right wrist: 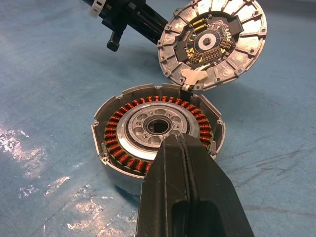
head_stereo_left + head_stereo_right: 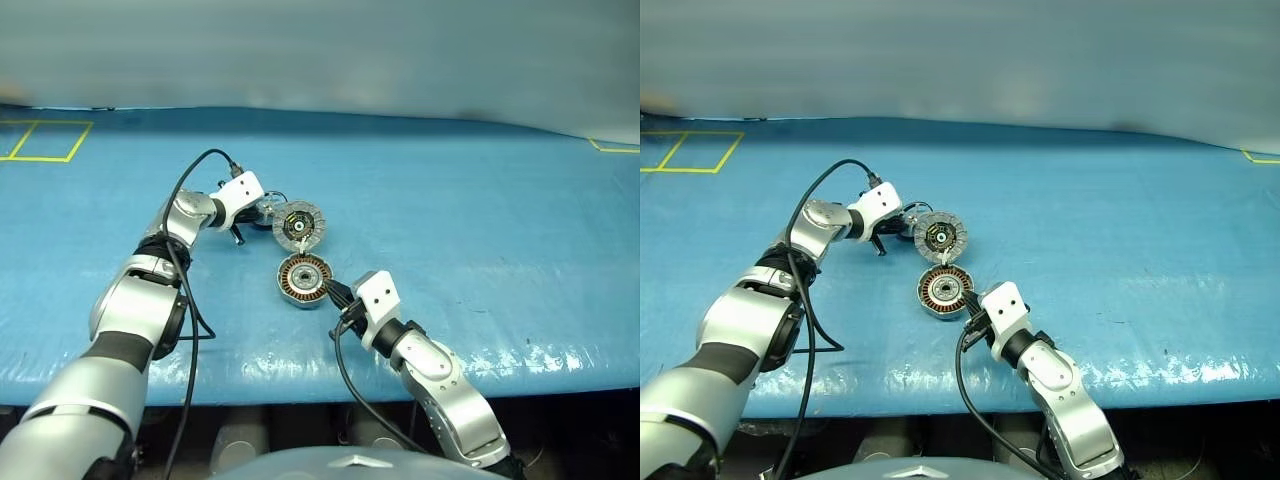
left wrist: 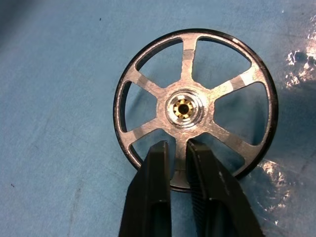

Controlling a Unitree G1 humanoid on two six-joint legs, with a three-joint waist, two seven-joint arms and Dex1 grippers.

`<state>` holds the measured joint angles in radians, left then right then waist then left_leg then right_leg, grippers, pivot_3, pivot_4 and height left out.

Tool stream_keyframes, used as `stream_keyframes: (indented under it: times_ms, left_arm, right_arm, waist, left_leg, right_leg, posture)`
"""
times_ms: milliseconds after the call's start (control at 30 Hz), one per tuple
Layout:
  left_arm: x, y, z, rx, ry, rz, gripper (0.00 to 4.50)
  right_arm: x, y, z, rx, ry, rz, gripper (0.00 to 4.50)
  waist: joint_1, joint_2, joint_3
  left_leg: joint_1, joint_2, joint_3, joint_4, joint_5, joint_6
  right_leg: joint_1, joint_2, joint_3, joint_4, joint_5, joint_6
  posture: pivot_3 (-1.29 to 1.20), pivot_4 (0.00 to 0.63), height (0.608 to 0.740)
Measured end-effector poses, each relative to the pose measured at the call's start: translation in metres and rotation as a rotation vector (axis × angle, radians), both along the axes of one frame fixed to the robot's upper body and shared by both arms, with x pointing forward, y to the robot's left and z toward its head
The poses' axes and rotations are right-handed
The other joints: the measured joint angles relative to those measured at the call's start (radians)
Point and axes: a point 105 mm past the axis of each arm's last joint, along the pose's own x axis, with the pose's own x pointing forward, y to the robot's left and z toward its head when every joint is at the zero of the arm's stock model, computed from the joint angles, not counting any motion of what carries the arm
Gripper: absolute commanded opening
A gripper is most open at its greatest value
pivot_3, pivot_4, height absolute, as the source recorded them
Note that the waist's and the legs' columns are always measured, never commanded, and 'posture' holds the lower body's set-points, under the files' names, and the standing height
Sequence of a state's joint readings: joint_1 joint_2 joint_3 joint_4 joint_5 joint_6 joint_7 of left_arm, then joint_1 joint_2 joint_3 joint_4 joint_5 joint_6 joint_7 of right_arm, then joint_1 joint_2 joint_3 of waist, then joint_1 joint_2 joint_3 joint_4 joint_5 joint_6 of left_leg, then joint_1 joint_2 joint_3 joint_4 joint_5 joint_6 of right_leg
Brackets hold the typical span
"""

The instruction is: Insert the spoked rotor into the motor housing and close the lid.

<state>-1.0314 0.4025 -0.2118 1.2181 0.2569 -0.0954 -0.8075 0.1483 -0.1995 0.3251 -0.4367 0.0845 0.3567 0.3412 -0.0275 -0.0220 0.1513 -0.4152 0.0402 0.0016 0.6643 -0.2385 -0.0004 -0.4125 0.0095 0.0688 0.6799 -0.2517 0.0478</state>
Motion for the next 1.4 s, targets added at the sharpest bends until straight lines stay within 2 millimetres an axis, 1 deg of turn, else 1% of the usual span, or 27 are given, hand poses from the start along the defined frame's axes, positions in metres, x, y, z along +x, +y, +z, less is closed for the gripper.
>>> stream_keyframes:
  times_ms: [200,567,767,967,1000,1167,1267,1400]
  left_arm:
    - [-0.002,0.003,0.000,0.002,0.015,-0.009,0.04]
    - [-0.012,0.032,0.001,0.010,0.059,-0.015,0.04]
    - [-0.036,0.045,-0.001,0.041,0.086,-0.109,0.04]
    - [-0.079,0.050,-0.006,0.044,0.129,-0.187,0.04]
    - [-0.082,0.049,-0.006,0.041,0.136,-0.191,0.04]
    - [-0.118,0.047,-0.007,0.053,0.203,-0.244,0.04]
    - [-0.129,0.044,-0.003,0.058,0.233,-0.267,0.04]
    - [-0.132,0.042,0.003,0.063,0.243,-0.282,0.04]
  right_arm:
    - [0.001,0.001,0.001,0.003,-0.004,0.001,0.00]
    - [0.003,0.002,0.001,0.005,-0.002,0.004,0.00]
    - [0.004,0.003,-0.002,0.000,0.007,0.013,0.00]
    - [0.003,0.006,-0.002,0.000,0.007,0.036,0.00]
    - [0.003,0.006,-0.002,-0.001,0.008,0.038,0.00]
    - [0.003,0.012,-0.001,-0.001,0.004,0.073,0.00]
    - [0.003,0.013,-0.002,-0.002,0.007,0.082,0.00]
    - [0.005,0.014,-0.005,-0.006,0.016,0.089,0.00]
  waist:
    - [-0.002,0.000,0.000]
    - [-0.009,0.000,0.000]
    - [-0.010,0.001,0.000]
    - [-0.009,0.001,-0.001]
    - [-0.008,0.001,-0.001]
    - [-0.006,0.001,-0.001]
    - [-0.001,0.001,0.000]
    - [0.000,0.001,0.000]
  left_leg:
    - [0.000,0.000,0.000,0.000,0.000,0.000]
    - [0.000,0.000,0.000,0.000,0.000,0.000]
    - [0.001,0.001,0.001,-0.001,0.000,0.000]
    - [0.002,0.004,0.001,0.000,0.000,0.000]
    - [0.002,0.004,0.001,0.000,0.000,0.000]
    - [0.002,0.004,0.001,0.001,0.000,0.000]
    - [0.002,0.004,0.002,0.001,0.000,0.000]
    - [0.003,0.003,0.002,0.001,0.000,0.000]
  right_leg:
    - [0.000,0.000,0.000,0.000,0.000,0.000]
    - [0.000,0.000,0.000,0.000,0.000,-0.001]
    - [0.000,0.000,0.001,0.001,0.003,-0.005]
    - [0.000,0.000,0.001,0.002,0.002,-0.006]
    - [0.000,0.000,0.001,0.002,0.002,-0.006]
    - [0.000,0.000,0.001,0.002,0.000,-0.002]
    - [0.000,0.000,0.001,0.002,-0.003,-0.005]
    - [0.000,0.000,0.001,0.002,-0.003,-0.006]
  posture:
    - [0.00,0.150,0.740]
    - [0.00,0.150,0.740]
    - [0.00,0.150,0.740]
    - [0.00,0.150,0.740]
    - [0.00,0.150,0.740]
    - [0.00,0.150,0.740]
    - [0.00,0.150,0.740]
    - [0.00,0.150,0.740]
